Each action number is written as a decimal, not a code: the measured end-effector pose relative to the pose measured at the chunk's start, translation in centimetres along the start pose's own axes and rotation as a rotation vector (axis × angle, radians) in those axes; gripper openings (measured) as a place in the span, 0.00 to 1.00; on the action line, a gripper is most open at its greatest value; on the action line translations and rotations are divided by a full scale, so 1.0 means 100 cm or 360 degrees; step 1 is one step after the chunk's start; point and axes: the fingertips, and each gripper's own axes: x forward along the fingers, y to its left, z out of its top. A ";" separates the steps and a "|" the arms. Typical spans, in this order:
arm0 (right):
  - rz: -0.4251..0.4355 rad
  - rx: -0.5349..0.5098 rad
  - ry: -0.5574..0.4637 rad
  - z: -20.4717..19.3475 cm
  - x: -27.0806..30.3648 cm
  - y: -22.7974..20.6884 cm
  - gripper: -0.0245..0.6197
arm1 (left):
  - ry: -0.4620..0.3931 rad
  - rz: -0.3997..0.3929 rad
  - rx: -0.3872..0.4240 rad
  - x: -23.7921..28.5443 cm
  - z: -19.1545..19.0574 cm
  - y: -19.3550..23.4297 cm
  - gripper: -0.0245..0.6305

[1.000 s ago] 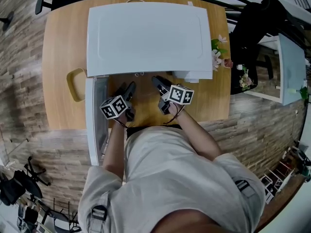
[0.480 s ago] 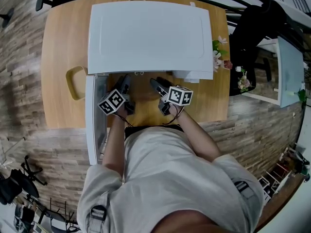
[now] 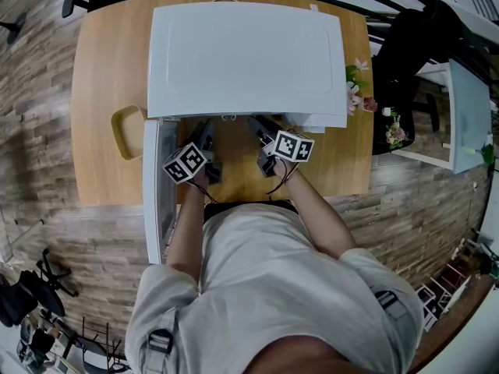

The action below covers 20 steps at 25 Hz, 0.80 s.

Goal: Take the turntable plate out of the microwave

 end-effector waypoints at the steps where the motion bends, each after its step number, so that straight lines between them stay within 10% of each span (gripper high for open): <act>1: 0.0004 0.0003 0.0002 0.000 0.001 0.001 0.32 | 0.0002 0.0004 0.0004 0.000 0.000 0.000 0.34; 20: -0.0001 0.0046 -0.0090 -0.010 -0.027 0.023 0.29 | 0.0014 -0.0118 0.0103 -0.024 -0.003 -0.015 0.30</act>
